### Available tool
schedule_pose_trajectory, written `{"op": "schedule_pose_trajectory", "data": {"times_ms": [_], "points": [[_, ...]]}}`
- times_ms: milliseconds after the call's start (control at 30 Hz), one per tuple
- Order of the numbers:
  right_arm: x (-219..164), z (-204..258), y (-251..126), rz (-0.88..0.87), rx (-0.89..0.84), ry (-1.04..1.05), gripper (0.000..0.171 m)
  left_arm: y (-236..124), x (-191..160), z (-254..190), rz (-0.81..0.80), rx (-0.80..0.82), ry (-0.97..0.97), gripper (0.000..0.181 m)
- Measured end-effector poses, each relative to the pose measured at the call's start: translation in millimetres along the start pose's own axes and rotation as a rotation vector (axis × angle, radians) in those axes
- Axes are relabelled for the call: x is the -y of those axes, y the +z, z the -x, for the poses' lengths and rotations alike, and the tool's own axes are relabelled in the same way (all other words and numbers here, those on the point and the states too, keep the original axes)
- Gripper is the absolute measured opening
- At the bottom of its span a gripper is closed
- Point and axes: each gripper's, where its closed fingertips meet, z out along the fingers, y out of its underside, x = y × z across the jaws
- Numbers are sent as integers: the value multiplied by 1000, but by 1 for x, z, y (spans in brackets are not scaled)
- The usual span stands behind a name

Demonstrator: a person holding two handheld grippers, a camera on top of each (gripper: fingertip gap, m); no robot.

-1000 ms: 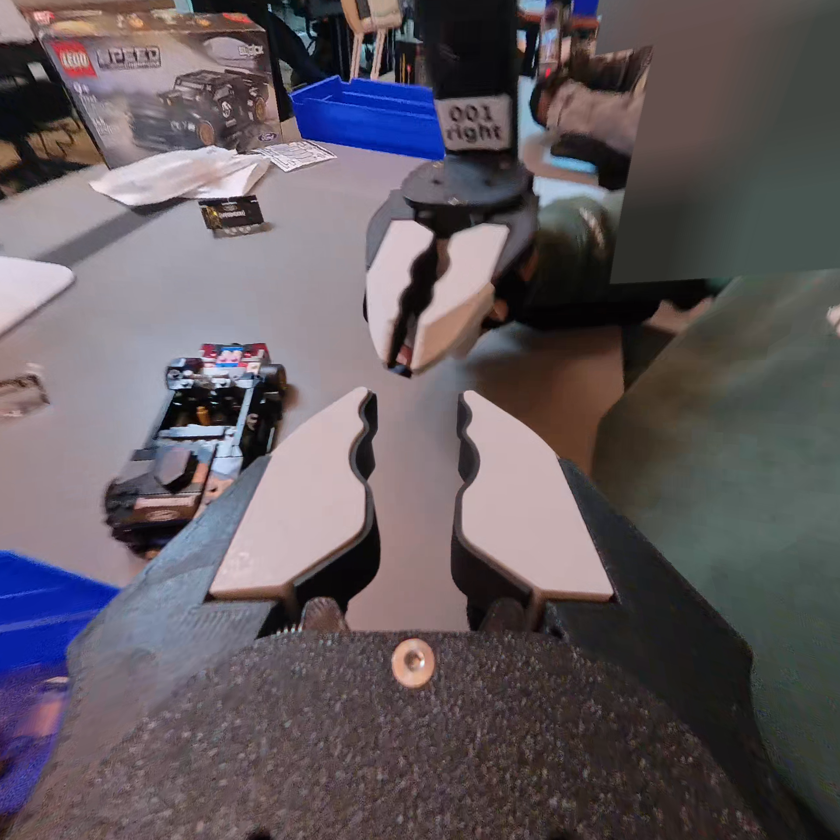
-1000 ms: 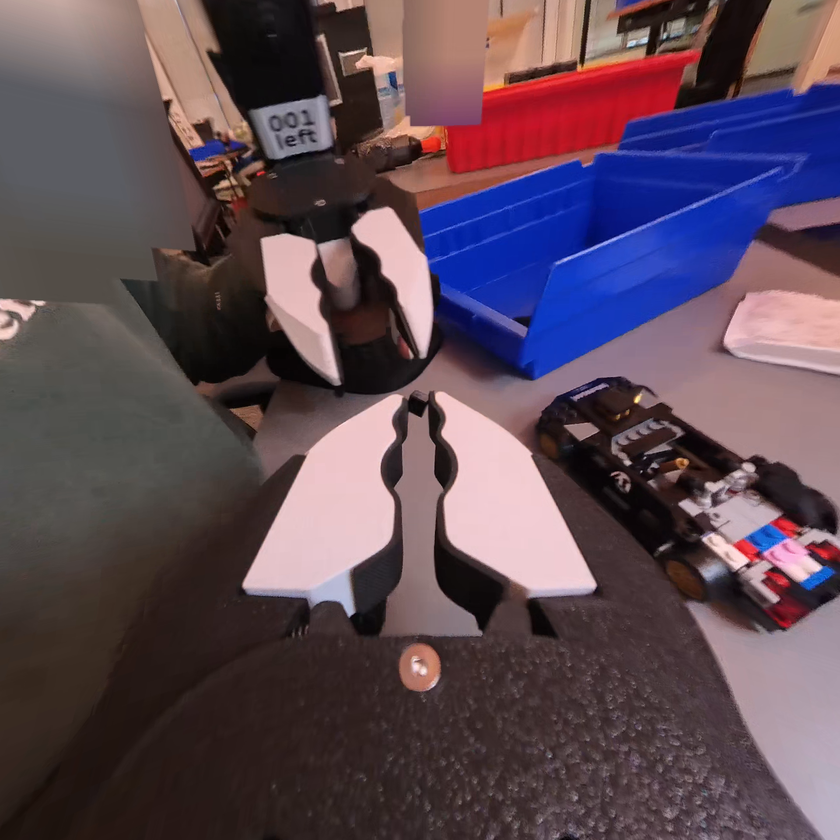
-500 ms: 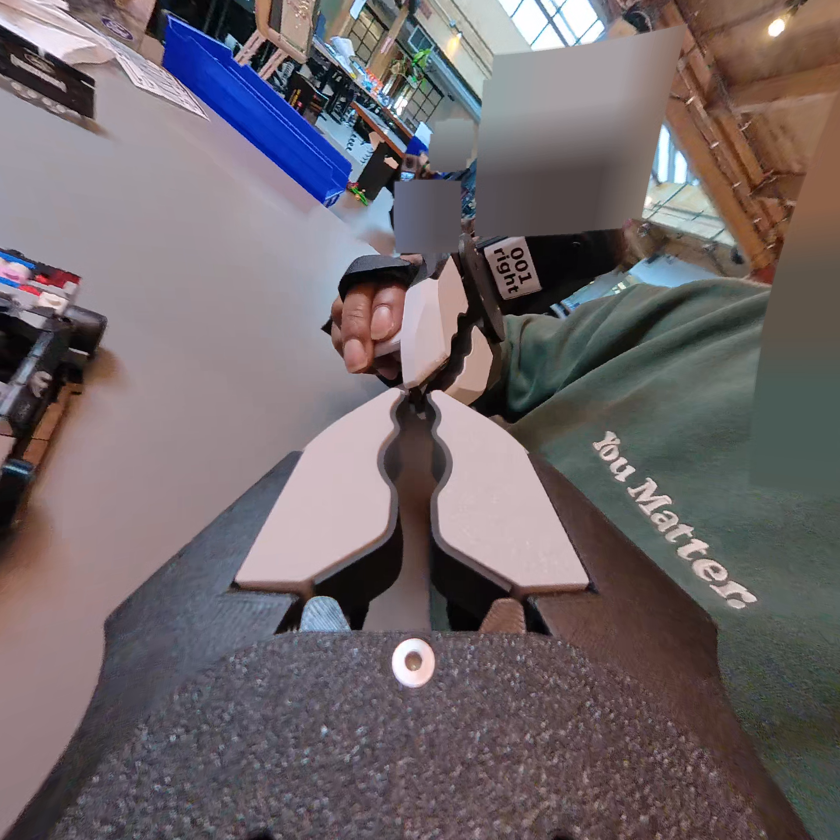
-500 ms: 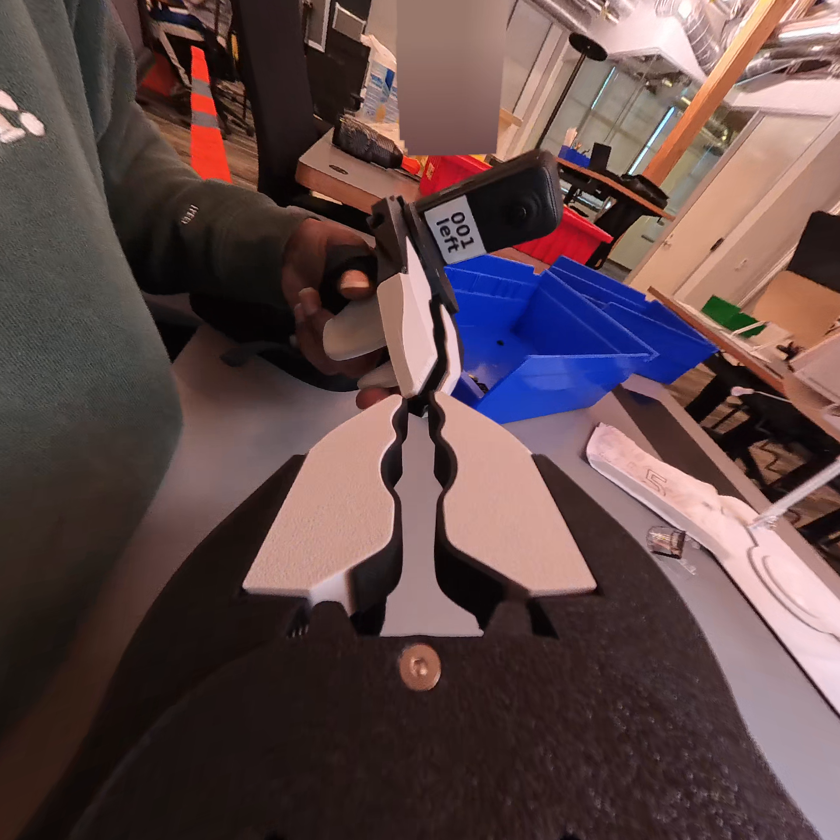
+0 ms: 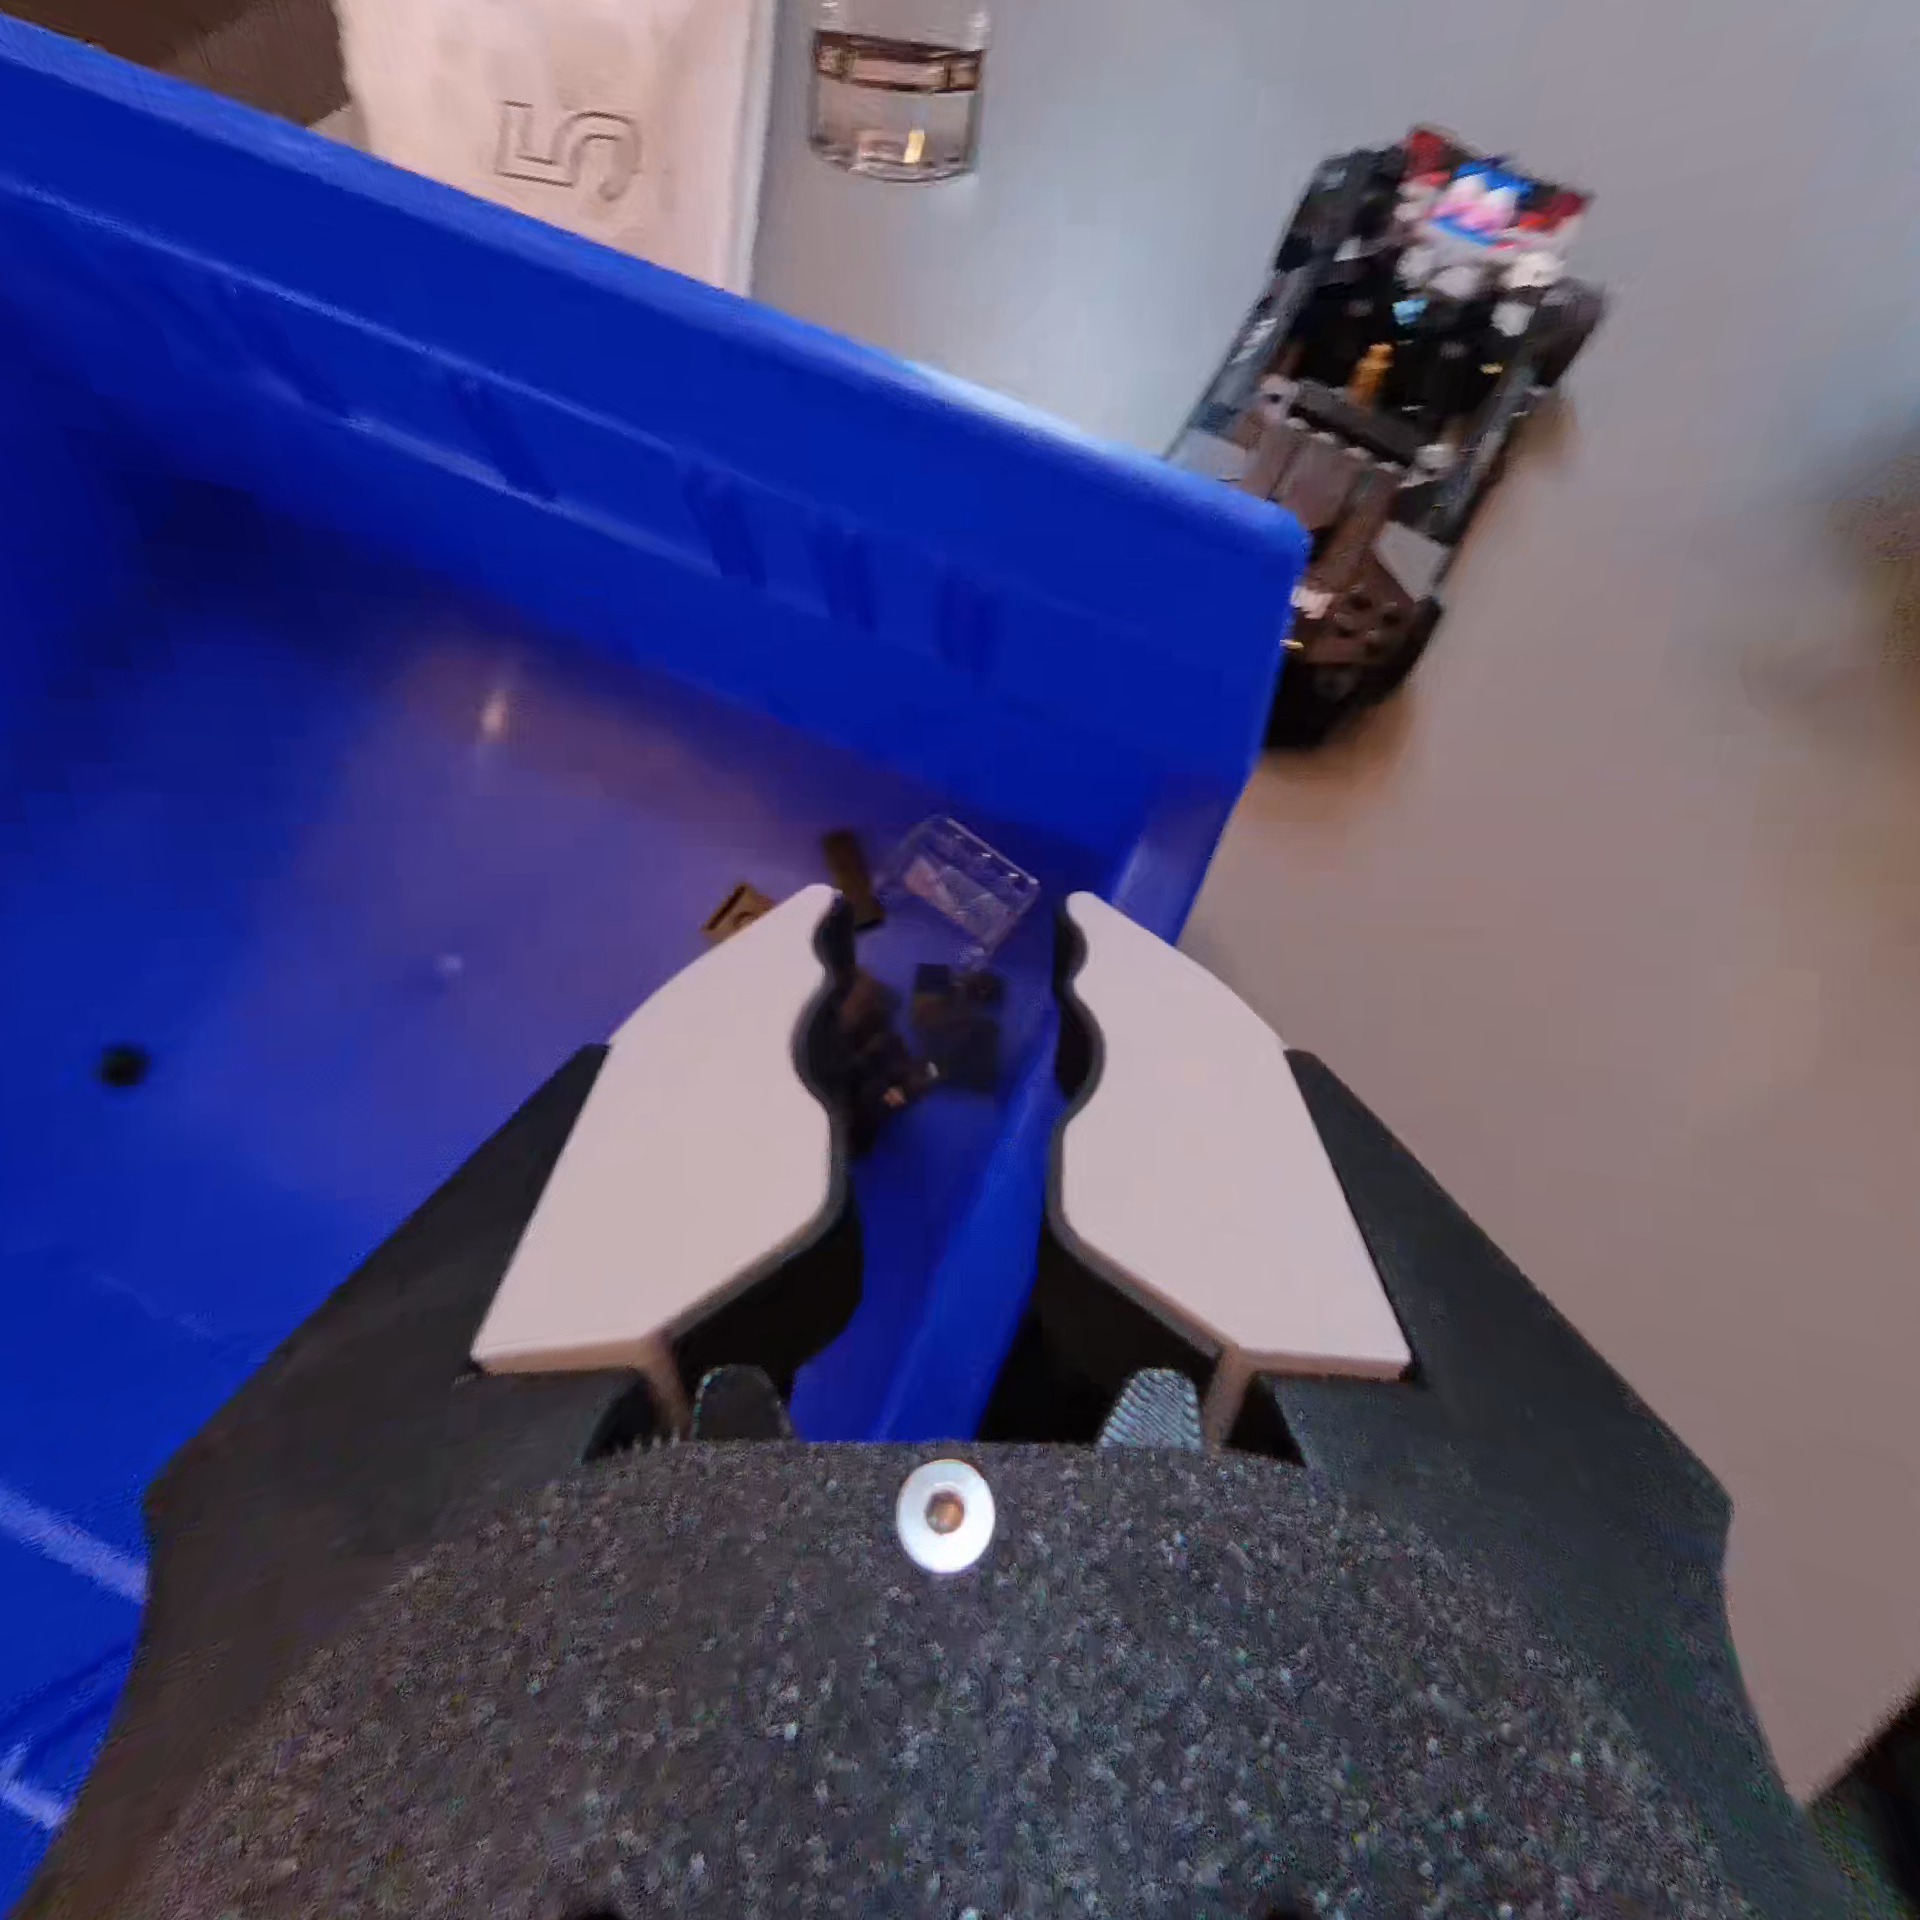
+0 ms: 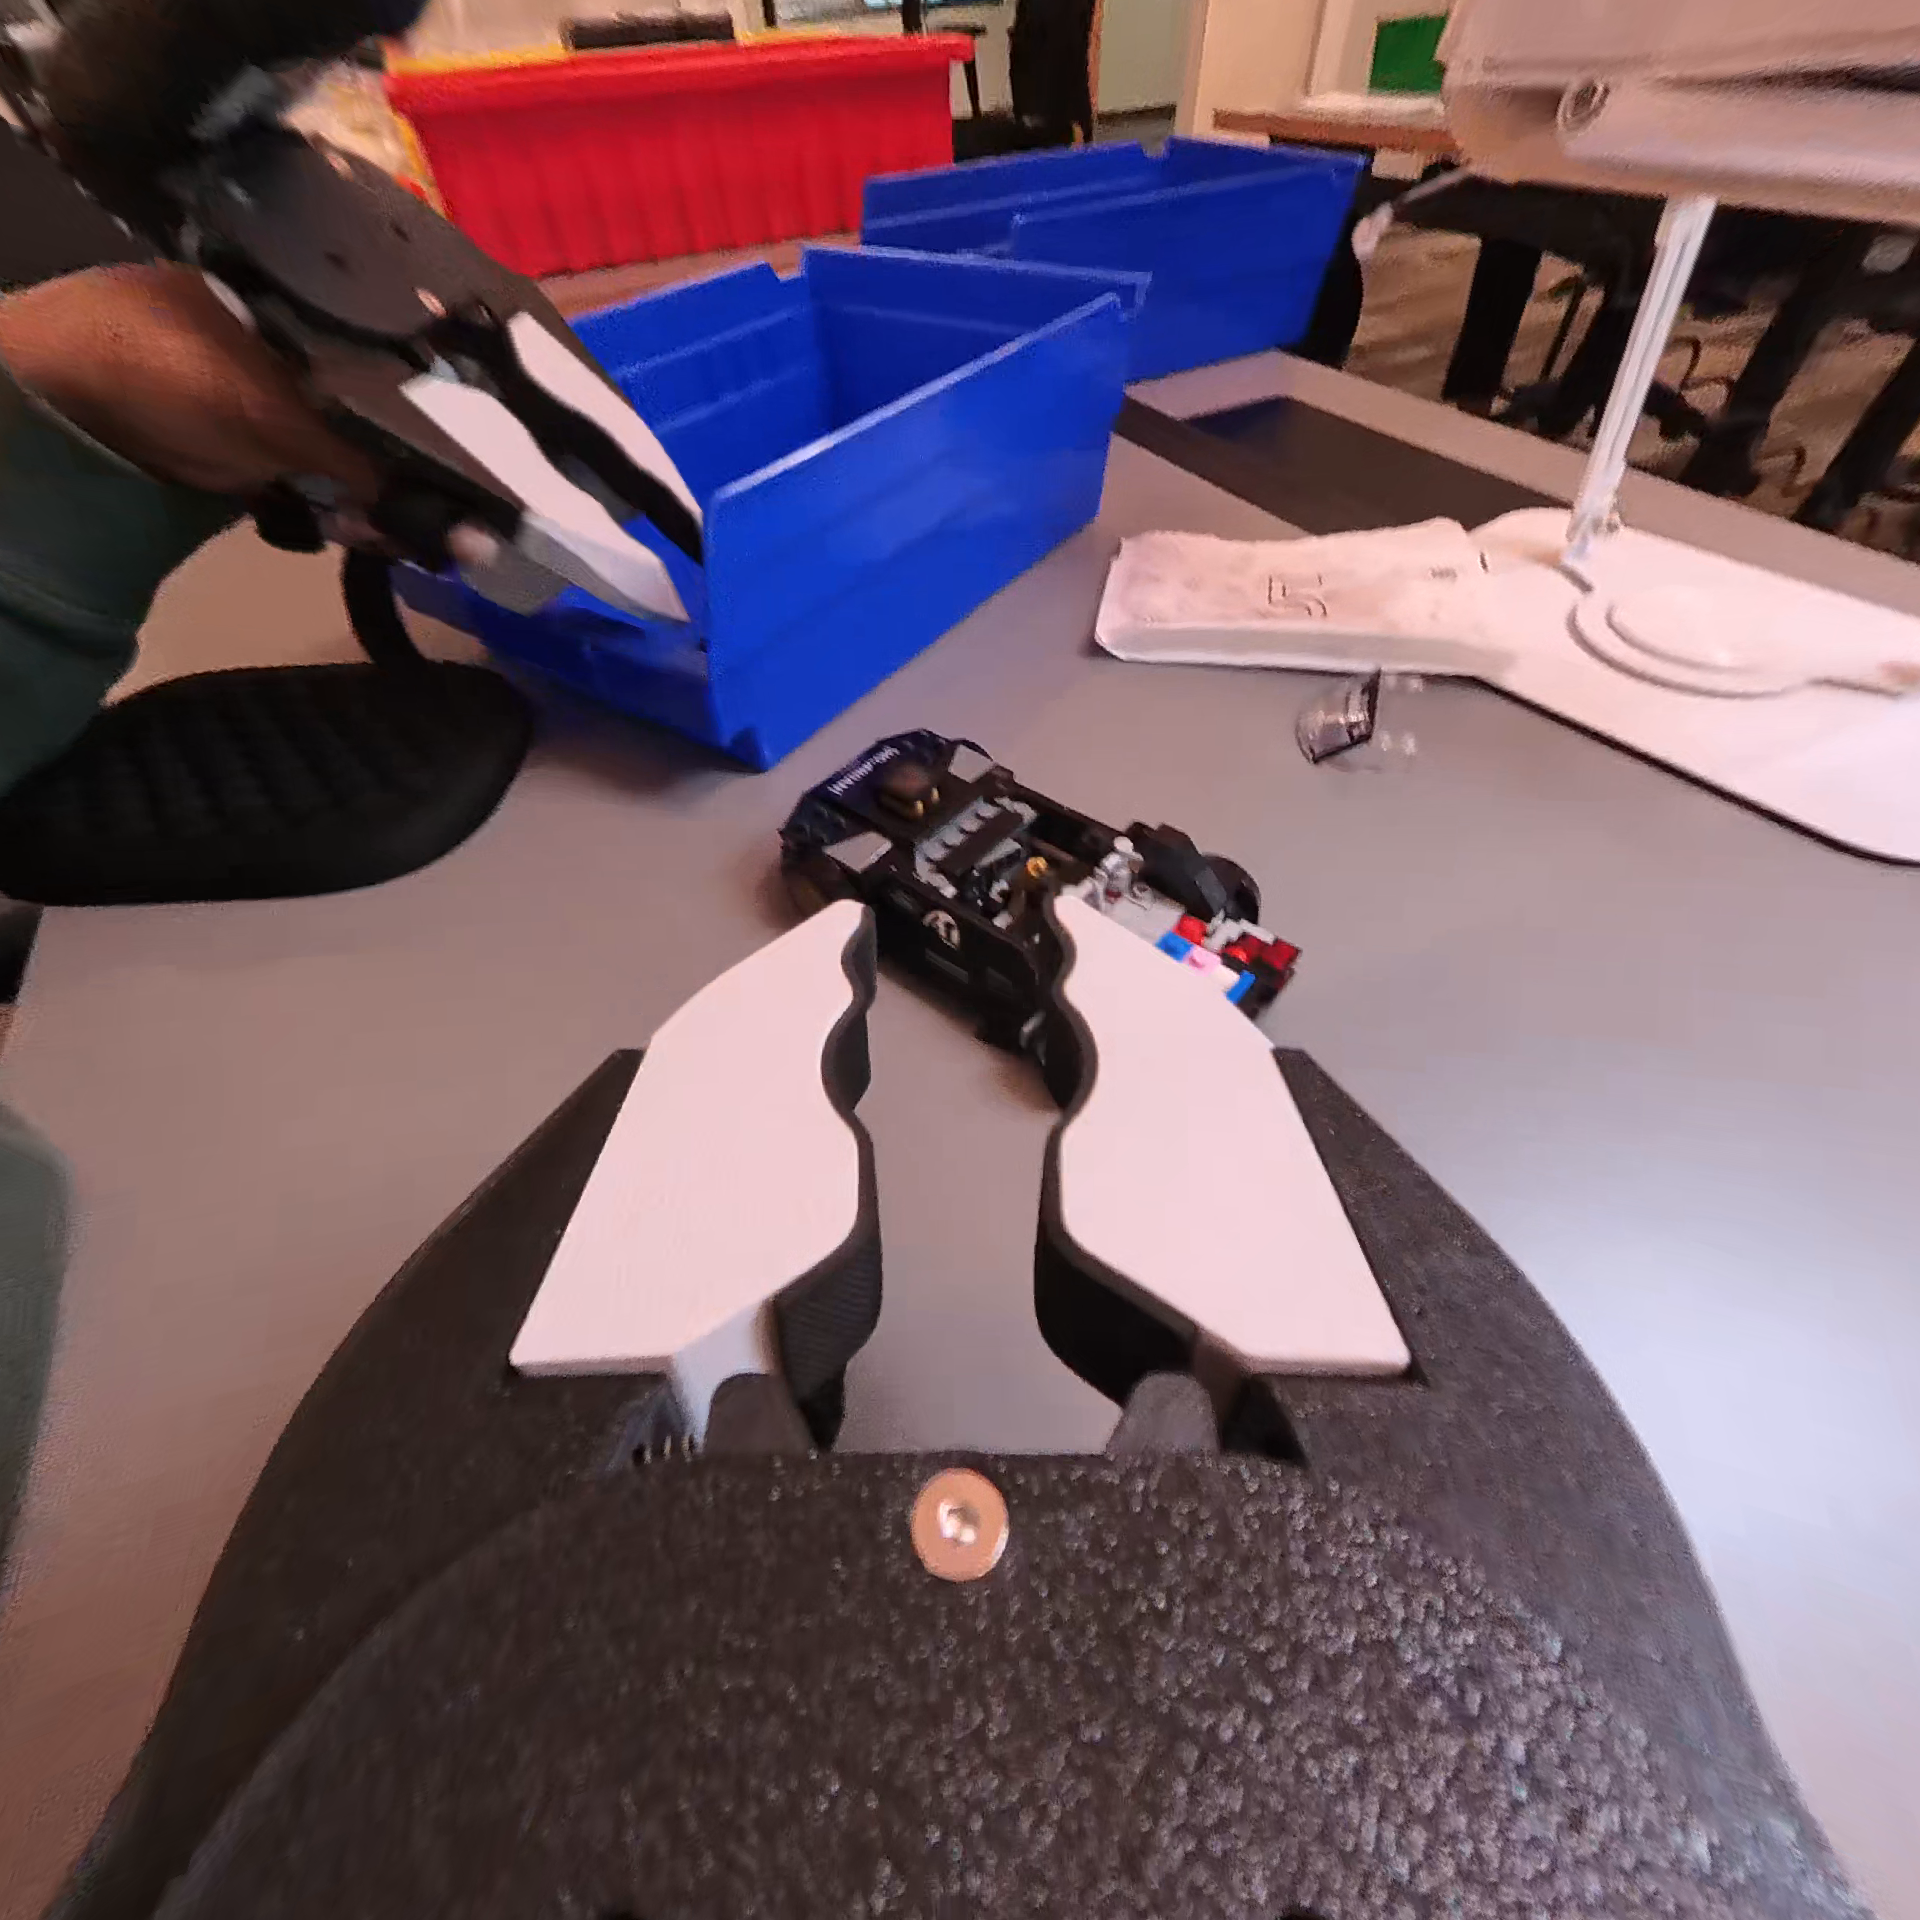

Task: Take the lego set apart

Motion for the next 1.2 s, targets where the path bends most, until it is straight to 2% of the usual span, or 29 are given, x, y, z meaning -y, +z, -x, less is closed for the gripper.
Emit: {"op": "schedule_pose_trajectory", "data": {"times_ms": [67,133,233,300,433,633,900,1000,1200], "points": [[-7,-5,2,31,-16,-1,32,-2,1,1,-10,0,12,51],[-12,-6,5,51,-16,5,33,-4,0,-8,-10,-71,11,65],[-18,-10,9,80,-24,8,33,-9,14,-6,-103,-24,29,67],[-26,-14,12,124,-32,-3,33,-14,27,-17,-177,-29,84,64],[-37,-22,21,214,-26,-92,33,-17,54,-62,-303,-115,240,33],[-41,-22,39,327,32,-265,29,18,58,-107,-237,-193,331,36],[-41,-16,47,414,200,-386,23,39,54,-117,-233,-181,356,41],[-36,-18,47,434,290,-393,18,47,63,-116,-191,-145,391,46],[-38,-26,48,525,447,-426,15,78,86,-122,-26,-77,462,70]]}}
